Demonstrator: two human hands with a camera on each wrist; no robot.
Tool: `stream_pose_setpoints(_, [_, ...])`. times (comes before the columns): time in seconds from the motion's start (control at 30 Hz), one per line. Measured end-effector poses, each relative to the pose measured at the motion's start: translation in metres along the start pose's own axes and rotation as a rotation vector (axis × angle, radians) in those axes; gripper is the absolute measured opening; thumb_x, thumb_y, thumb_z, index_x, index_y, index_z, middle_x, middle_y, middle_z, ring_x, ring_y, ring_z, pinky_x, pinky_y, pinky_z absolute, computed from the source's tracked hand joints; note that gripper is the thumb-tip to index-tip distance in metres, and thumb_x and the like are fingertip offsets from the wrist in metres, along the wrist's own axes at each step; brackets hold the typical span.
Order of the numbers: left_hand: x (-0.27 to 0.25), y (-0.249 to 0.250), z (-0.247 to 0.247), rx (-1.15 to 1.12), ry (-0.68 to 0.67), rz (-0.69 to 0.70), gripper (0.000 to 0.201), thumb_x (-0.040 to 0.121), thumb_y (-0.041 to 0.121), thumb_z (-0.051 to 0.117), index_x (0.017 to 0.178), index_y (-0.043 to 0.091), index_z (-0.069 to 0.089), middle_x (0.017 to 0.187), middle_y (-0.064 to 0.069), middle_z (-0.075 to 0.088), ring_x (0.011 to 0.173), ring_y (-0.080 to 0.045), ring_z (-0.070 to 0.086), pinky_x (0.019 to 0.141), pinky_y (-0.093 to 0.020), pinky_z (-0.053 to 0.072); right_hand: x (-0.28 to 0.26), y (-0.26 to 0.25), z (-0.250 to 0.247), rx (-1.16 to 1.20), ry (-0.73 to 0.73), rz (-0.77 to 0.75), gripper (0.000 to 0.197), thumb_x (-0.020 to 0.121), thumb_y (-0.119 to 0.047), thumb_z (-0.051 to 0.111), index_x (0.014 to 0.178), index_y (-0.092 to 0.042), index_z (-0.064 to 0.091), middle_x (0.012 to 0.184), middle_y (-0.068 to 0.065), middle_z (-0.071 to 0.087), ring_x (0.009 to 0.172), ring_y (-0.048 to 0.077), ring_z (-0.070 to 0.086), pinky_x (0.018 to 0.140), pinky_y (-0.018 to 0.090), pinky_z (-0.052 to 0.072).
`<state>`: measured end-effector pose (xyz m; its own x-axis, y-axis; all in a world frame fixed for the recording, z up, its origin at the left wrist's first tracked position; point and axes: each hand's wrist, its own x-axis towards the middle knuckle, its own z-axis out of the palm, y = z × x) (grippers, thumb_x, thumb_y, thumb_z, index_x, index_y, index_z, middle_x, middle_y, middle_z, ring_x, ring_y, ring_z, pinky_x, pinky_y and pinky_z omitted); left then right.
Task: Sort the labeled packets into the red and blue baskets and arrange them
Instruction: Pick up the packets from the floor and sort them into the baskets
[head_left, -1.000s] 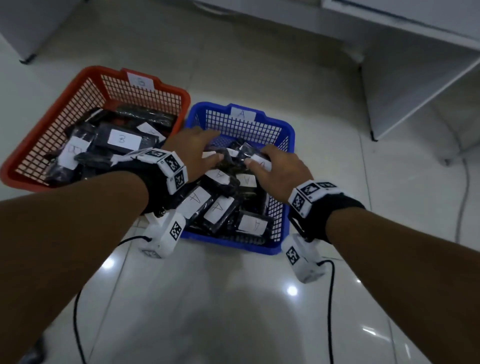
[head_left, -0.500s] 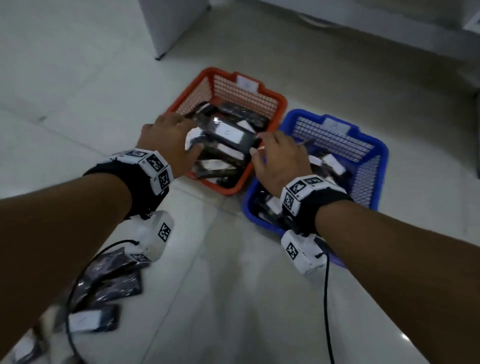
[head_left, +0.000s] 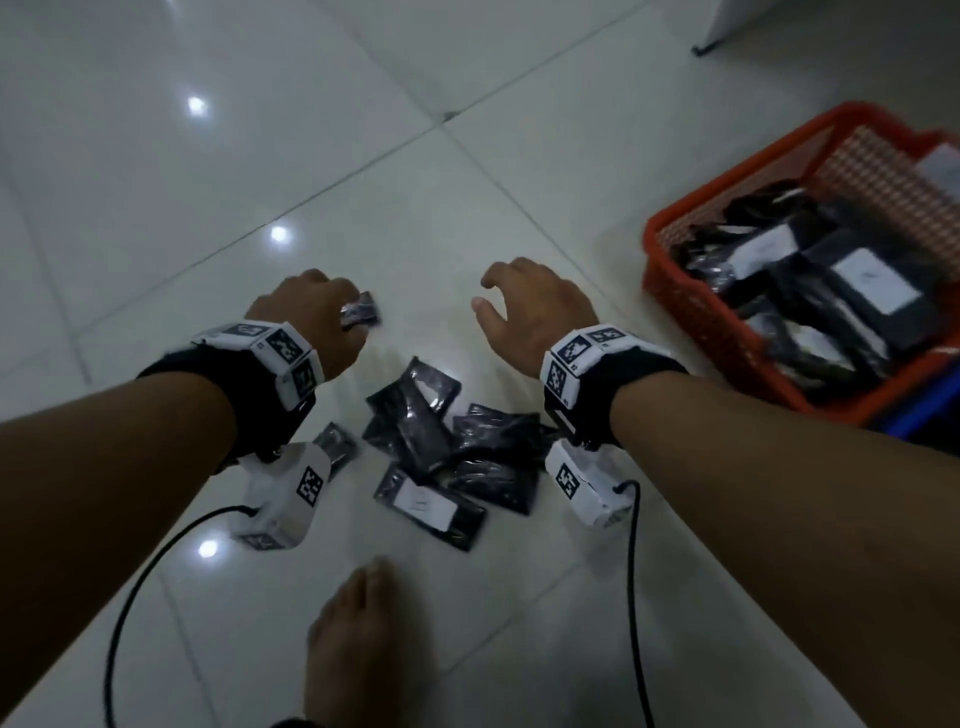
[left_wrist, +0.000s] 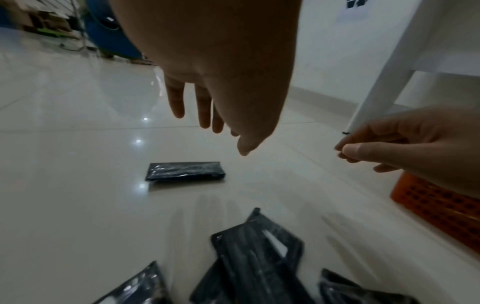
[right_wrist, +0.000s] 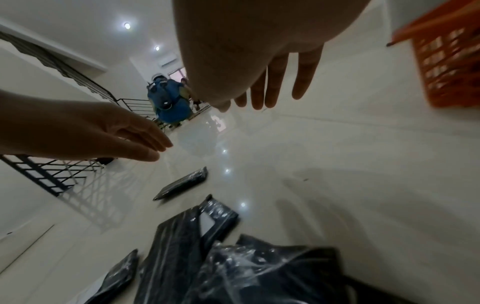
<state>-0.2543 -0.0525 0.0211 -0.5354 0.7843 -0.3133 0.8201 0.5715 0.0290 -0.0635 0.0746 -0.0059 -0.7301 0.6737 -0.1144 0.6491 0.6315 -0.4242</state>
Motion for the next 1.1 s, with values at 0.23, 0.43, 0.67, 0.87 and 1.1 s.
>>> stream_pose_setpoints(0.23, [0.019,-0.066,0.041,-0.064,-0.06,-0.129,0.051,0.083,0.035,0.066,0.13,0.019,0.054,0.129,-0.015,0.05,0.116,-0.036,0.049,0.092,-0.045,0.044,0.032,-0.044,0.062,0.072,-0.475,-0.167,0.044,0.085,-0.029,0.062,0.128,-0.036,0.056,0.127,-0.007,0.058,0.115,0.015,0.055,0.097,0.033,0.047])
stream_pose_setpoints(0.43, [0.054,-0.06,0.056,-0.137,-0.092,-0.003,0.055,0.081,0.034,0.067,0.134,0.027,0.051,0.129,-0.01,0.052,0.116,-0.034,0.052,0.093,-0.044,0.046,0.05,-0.044,0.062,-0.047,-0.634,-0.252,0.041,0.081,-0.032,0.068,0.12,-0.041,0.064,0.117,-0.01,0.064,0.107,0.013,0.059,0.093,0.032,0.049])
stream_pose_setpoints(0.67, [0.079,-0.039,0.058,-0.144,-0.108,-0.003,0.054,0.078,0.032,0.068,0.128,0.019,0.051,0.117,-0.016,0.053,0.105,-0.037,0.055,0.083,-0.041,0.046,0.057,-0.009,0.057,-0.041,-0.683,-0.17,0.047,0.077,-0.035,0.075,0.122,-0.029,0.061,0.104,-0.007,0.052,0.101,0.016,0.057,0.084,0.031,0.05])
stream_pose_setpoints(0.87, [0.084,-0.022,0.056,-0.212,-0.093,-0.018,0.037,0.091,0.034,0.053,0.115,0.006,0.054,0.108,-0.021,0.057,0.085,-0.033,0.052,0.071,-0.034,0.037,0.045,-0.005,0.066,-0.01,-0.654,-0.127,0.05,0.068,-0.036,0.083,0.106,-0.024,0.053,0.101,-0.006,0.054,0.091,0.016,0.055,0.075,0.03,0.048])
stream_pose_setpoints(1.1, [0.077,0.0,0.045,-0.322,-0.097,-0.05,0.025,0.093,0.03,0.05,0.106,0.008,0.051,0.095,-0.013,0.056,0.081,-0.029,0.051,0.07,-0.032,0.039,0.041,0.014,0.035,0.155,-0.519,0.041,0.034,0.083,-0.02,0.066,0.116,-0.022,0.058,0.095,-0.005,0.056,0.087,0.017,0.054,0.073,0.023,0.038])
